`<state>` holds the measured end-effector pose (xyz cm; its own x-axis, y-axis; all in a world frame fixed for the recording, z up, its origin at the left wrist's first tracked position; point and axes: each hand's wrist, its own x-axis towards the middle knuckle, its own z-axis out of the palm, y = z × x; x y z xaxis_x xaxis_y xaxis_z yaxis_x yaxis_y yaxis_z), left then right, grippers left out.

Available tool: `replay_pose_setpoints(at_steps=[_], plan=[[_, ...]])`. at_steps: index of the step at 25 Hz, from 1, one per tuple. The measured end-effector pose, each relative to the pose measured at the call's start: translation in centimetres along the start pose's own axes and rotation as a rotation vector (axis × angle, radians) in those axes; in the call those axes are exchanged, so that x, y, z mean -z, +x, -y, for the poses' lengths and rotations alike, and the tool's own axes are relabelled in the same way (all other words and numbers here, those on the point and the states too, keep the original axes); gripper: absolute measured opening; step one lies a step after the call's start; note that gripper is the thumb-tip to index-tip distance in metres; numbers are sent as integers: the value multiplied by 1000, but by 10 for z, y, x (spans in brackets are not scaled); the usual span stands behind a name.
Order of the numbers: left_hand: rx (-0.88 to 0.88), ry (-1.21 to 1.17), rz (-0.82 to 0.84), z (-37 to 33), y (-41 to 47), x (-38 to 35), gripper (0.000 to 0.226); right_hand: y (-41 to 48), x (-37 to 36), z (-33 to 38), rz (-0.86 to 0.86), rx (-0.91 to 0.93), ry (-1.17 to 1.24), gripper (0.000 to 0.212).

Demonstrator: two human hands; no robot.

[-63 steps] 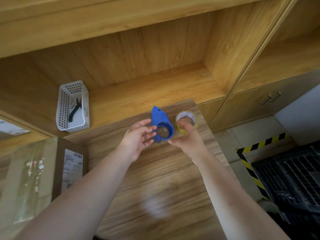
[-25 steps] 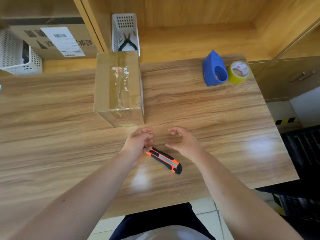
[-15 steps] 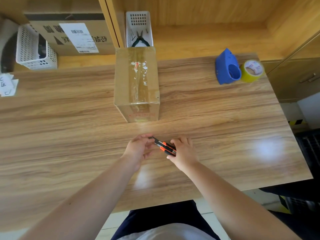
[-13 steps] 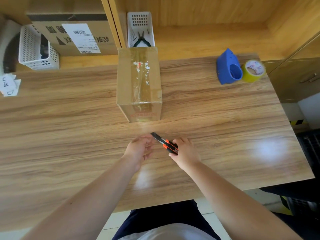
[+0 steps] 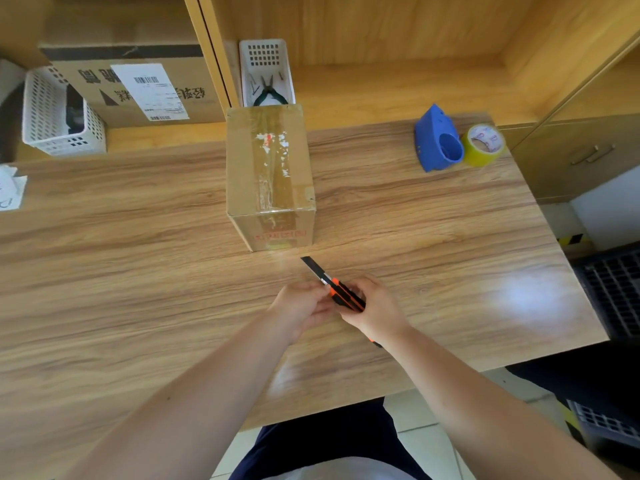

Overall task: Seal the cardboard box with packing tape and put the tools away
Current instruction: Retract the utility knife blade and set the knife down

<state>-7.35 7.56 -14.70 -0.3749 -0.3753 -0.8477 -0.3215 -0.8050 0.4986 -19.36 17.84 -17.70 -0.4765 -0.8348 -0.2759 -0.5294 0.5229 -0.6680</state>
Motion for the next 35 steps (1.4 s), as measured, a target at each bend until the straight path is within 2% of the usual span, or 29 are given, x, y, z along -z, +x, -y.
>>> replay_pose_setpoints(at_steps=[3, 10, 14, 17, 19, 23, 25, 30, 35], plan=[[-51, 3, -8, -6, -4, -10, 20, -1, 8, 6, -35, -17, 96, 35], [-239, 64, 28, -13, -11, -29, 24, -2, 31, 13, -103, -60, 260, 31], [-322, 74, -7, -19, -14, -40, 24, 2, 40, 19, -113, -134, 432, 10], [-346, 118, -2, -31, -16, -48, 24, 13, 50, 27, 3, -318, 690, 28], [-365, 160, -14, -38, -18, -53, 24, 17, 58, 34, 83, -390, 856, 32], [-422, 237, -44, -48, -17, -65, 23, 27, 73, 43, 176, -516, 797, 55], [-423, 227, -42, -51, -16, -73, 23, 31, 79, 42, 209, -555, 846, 58], [-420, 186, -93, -59, -11, -88, 25, 40, 83, 30, 178, -436, 874, 38], [-412, 181, -171, -72, 0, -103, 27, 50, 94, 11, 278, -277, 960, 25]])
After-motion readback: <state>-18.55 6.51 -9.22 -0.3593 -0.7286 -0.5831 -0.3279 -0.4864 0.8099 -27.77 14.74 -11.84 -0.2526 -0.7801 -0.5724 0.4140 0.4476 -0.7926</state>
